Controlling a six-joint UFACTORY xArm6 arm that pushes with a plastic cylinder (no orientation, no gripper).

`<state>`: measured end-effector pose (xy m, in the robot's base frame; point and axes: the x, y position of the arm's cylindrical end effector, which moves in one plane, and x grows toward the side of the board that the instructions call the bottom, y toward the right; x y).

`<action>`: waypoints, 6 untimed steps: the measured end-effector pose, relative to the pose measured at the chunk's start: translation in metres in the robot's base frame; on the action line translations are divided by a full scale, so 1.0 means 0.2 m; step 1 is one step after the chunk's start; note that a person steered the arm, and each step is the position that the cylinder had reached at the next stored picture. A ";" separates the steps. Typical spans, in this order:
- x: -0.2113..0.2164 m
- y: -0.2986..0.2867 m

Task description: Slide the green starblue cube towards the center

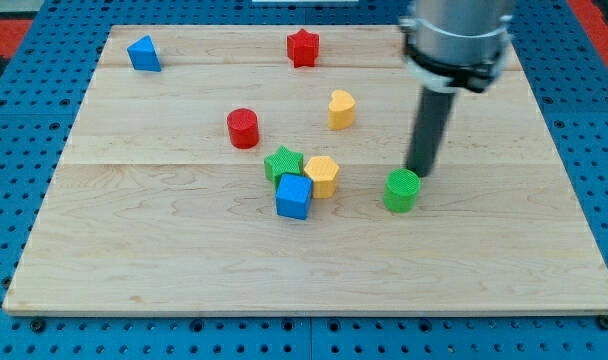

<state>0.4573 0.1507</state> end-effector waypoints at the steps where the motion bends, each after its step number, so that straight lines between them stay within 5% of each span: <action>1: 0.28 0.03; 2: 0.59 -0.33; 4: 0.31 -0.84; 6: 0.03 -0.88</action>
